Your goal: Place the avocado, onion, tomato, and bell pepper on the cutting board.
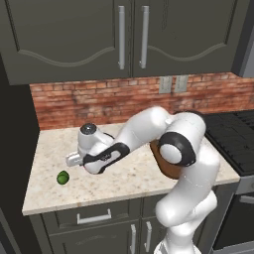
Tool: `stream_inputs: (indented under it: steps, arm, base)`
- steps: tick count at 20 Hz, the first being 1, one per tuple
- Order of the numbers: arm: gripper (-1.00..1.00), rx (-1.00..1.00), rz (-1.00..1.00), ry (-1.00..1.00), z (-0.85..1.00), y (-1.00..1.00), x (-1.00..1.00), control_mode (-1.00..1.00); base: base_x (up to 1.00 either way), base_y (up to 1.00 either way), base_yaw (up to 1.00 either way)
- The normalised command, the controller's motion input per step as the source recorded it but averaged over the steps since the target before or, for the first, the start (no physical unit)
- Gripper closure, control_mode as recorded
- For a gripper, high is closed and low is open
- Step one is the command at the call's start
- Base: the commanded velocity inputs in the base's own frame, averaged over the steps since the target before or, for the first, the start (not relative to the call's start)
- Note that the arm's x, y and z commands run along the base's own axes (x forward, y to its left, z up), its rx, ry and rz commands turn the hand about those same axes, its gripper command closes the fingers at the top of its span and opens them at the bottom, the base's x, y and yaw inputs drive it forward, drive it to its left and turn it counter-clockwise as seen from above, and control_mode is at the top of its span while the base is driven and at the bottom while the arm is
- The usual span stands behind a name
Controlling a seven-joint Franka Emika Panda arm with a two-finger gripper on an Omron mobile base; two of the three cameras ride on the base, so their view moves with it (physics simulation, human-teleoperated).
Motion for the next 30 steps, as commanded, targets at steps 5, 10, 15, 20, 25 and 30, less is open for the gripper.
stream_inputs:
  steps: [5,10,15,20,25,30]
  arm:
    - [1.00,0.00,0.00,-0.08,0.67,-0.23,-0.49,-1.00]
    - [1.00,0.00,0.00,-0.07,0.75,-0.32,-0.52,-1.00]
    - [1.00,0.00,0.00,-0.07,0.84,-0.39,-0.53,-1.00]
    - [1.00,0.00,0.00,-0.08,0.82,-0.47,-0.62,-1.00]
    - [1.00,0.00,0.00,-0.10,0.74,-0.53,-0.63,-1.00]
    - [1.00,0.01,0.00,-0.08,0.59,-0.62,-0.59,-1.00]
  base:
    - [0.00,0.00,0.00]
    - [0.00,0.00,0.00]
    - [0.00,0.00,0.00]
    - [0.00,0.00,0.00]
    - [0.00,0.00,0.00]
    - [0.00,0.00,0.00]
